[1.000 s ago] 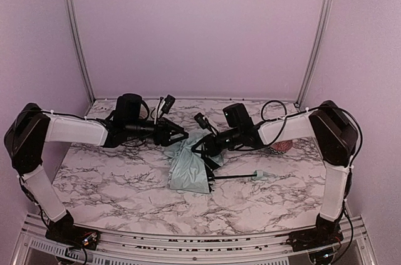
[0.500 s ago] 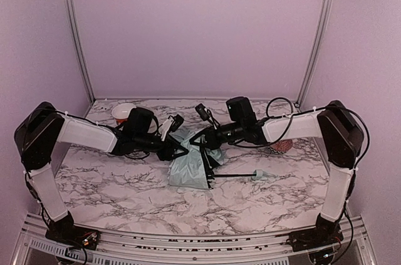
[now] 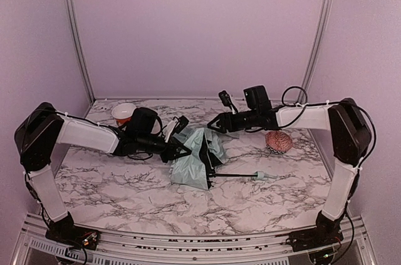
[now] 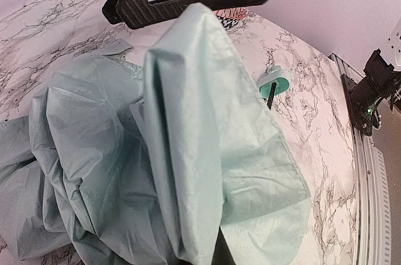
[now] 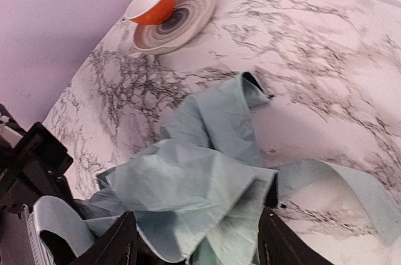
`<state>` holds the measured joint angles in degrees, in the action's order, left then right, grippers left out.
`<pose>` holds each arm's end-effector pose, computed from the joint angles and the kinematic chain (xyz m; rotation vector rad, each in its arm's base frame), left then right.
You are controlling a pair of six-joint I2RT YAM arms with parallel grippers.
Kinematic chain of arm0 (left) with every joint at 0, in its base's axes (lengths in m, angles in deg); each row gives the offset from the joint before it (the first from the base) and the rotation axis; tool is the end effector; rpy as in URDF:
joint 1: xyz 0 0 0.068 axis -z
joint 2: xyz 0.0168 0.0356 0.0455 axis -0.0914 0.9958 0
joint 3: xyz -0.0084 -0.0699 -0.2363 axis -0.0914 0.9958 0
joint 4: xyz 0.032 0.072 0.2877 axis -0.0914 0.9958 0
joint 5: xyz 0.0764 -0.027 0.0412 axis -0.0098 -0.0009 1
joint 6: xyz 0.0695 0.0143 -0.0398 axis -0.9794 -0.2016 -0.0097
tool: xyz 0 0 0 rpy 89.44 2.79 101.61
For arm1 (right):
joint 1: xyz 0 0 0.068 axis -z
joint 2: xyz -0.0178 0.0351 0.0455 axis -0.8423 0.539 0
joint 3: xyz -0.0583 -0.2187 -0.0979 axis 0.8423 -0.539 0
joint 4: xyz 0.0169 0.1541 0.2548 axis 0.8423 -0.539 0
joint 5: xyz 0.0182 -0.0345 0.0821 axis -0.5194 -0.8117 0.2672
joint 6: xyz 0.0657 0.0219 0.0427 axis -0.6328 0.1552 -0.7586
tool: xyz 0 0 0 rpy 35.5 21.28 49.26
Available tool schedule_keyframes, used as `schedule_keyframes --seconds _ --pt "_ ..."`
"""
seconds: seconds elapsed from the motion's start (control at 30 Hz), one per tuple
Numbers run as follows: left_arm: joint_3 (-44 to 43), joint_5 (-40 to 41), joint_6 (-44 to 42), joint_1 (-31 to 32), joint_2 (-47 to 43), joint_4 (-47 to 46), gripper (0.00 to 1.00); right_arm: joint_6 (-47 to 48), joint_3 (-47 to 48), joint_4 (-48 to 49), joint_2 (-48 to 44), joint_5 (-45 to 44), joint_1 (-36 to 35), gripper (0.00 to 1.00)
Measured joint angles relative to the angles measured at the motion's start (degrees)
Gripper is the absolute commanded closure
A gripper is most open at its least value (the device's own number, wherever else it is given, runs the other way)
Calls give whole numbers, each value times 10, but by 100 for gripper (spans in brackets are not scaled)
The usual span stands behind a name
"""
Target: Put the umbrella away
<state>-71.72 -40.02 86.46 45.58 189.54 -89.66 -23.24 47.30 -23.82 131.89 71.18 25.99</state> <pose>0.3009 -0.3067 0.1143 1.0916 1.8205 -1.0212 0.3796 0.2769 0.1509 -0.6916 2.1422 1.0639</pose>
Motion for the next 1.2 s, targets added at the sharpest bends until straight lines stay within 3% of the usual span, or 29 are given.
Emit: schedule_keyframes --seconds 0.13,0.33,0.47,0.73,1.03,1.2 --pt "0 -2 3 0 -7 1 100 -12 2 -17 29 -9 25 43" --pt "0 -5 8 3 -26 2 100 -10 32 -65 132 38 -11 84" --pt "-7 -8 17 4 -29 4 100 -14 48 -75 167 80 -37 99" --pt "-36 33 36 -4 3 0 100 -39 55 -61 179 129 -63 100" --pt "-3 87 41 -9 63 15 100 -50 48 -53 173 127 -52 100" --pt "5 97 47 -9 70 8 100 -66 -1 -44 121 103 -28 92"
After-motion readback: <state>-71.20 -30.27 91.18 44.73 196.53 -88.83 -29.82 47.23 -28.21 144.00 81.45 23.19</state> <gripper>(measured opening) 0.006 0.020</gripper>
